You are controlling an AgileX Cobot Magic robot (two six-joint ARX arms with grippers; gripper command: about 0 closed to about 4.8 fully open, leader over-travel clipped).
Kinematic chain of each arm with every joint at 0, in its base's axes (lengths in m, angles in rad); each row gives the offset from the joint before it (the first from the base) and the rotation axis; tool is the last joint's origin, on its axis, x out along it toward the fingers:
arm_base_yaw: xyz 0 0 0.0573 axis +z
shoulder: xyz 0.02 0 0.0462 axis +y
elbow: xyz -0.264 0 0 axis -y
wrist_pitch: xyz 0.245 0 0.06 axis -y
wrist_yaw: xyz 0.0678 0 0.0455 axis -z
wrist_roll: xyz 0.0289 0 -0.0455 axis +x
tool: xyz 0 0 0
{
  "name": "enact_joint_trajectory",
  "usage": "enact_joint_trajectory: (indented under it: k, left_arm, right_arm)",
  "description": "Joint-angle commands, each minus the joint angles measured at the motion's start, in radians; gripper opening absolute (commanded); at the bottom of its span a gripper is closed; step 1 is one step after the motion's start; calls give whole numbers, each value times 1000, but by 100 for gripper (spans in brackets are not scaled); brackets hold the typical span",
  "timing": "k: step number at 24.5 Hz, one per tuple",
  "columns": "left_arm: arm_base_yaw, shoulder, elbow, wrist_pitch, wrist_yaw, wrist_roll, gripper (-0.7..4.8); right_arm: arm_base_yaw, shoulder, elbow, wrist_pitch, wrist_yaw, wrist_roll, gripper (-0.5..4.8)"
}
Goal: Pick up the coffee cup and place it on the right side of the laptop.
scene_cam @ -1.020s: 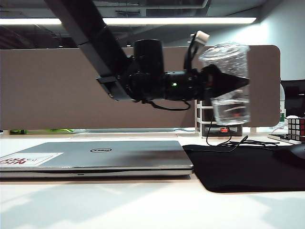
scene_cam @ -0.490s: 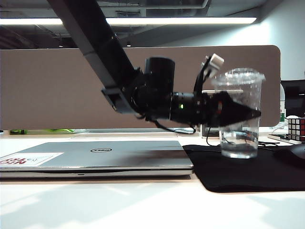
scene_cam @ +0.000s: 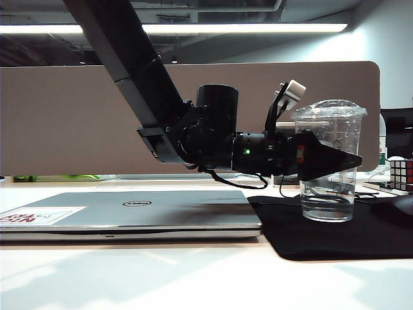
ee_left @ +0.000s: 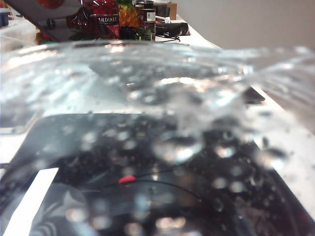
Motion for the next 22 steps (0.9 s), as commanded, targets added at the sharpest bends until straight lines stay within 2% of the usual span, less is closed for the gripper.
enact_joint_trajectory:
  k: [1, 7, 13, 22]
  left_arm:
    - [-2, -2, -1, 17, 7, 1, 479]
    - [3, -2, -1, 16, 66, 1, 479]
    - [57, -3, -1, 11, 159, -3, 479]
    - [198, -3, -1, 13, 382, -33, 479]
  right_arm:
    - [1, -2, -6, 10, -3, -1, -1]
    - [1, -2, -6, 10, 0, -8, -1]
    - [1, -2, -6, 10, 0, -8, -1]
    - [1, -2, -6, 10, 0, -13, -1]
